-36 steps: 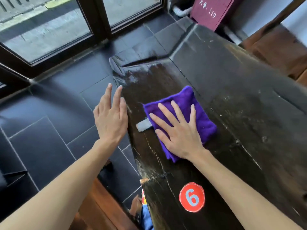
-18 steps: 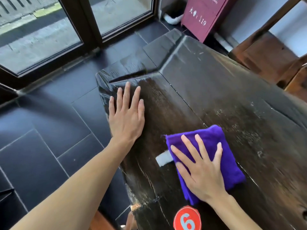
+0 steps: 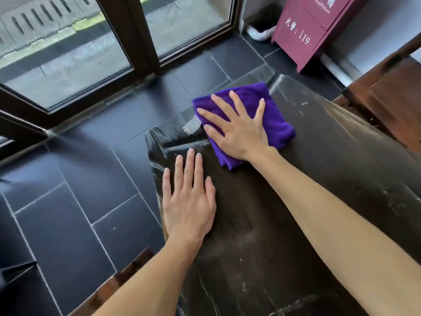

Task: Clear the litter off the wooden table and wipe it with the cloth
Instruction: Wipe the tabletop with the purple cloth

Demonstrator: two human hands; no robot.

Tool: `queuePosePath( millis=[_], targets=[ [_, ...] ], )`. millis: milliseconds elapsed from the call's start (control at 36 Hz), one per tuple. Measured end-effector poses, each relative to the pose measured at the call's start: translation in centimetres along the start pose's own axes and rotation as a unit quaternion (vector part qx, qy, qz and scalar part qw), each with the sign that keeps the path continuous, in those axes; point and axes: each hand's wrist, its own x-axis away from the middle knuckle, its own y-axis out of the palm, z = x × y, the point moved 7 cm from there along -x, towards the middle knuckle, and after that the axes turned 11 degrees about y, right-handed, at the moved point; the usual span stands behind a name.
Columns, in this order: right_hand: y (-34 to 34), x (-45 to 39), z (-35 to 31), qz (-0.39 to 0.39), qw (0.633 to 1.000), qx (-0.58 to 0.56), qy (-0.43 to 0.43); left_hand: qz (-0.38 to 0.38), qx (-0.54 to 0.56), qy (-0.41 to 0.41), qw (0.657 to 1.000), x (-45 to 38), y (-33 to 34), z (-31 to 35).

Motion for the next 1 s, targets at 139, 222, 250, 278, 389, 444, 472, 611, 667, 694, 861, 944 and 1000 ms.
queuePosePath(
  millis=[139, 222, 250, 278, 389, 444, 472, 611, 667, 694, 861, 944, 1000],
  targets=[
    [-1.2, -5.5, 1.0, -0.036, 0.999, 0.003, -0.014, -0.004, -0.003, -0.005, 1.0, 0.1, 0.1, 0.1],
    [-1.7, -6.9, 2.2, -0.045, 0.999, 0.007, -0.011, -0.01, -0.004, -0.008, 1.0, 0.1, 0.1, 0.0],
    [-1.9, -7.1, 2.9, -0.044, 0.999, 0.003, -0.002, -0.013, -0.004, -0.01, 1.0, 0.0, 0.1, -0.1],
    [-2.0, -6.9, 3.6, -0.04, 0.999, -0.006, 0.01, -0.017, -0.002, -0.013, 1.0, 0.0, 0.0, -0.1],
    [-2.1, -4.3, 7.9, -0.01, 0.999, -0.013, 0.051, -0.034, 0.013, -0.012, 0.999, 0.0, 0.2, 0.0],
    [-2.0, -2.3, 10.4, -0.012, 0.997, -0.007, 0.073, -0.035, 0.015, -0.013, 0.999, 0.1, 0.2, -0.1],
    [-1.9, -1.2, 11.7, -0.012, 0.996, -0.003, 0.084, -0.035, 0.016, -0.012, 0.999, 0.1, 0.1, -0.1],
    [-1.4, 5.8, 19.2, -0.01, 0.986, 0.004, 0.165, -0.038, 0.021, -0.009, 0.999, 0.1, -0.1, 0.0],
    [-1.3, 9.3, 22.1, -0.011, 0.978, 0.003, 0.206, -0.039, 0.022, -0.009, 0.999, 0.1, -0.1, 0.0],
    [-1.2, 11.0, 23.4, -0.012, 0.973, -0.001, 0.23, -0.039, 0.023, -0.009, 0.999, 0.2, -0.1, 0.1],
    [-0.3, 21.8, 31.3, -0.012, 0.918, -0.019, 0.396, -0.033, 0.032, -0.011, 0.999, 0.3, -0.2, -0.2],
    [0.5, 27.0, 33.7, -0.015, 0.884, -0.034, 0.466, -0.029, 0.034, -0.009, 0.999, 0.5, -0.3, -0.1],
    [1.0, 29.1, 33.6, -0.017, 0.869, -0.044, 0.493, -0.027, 0.04, -0.009, 0.999, 0.4, -0.3, -0.1]
  ],
)
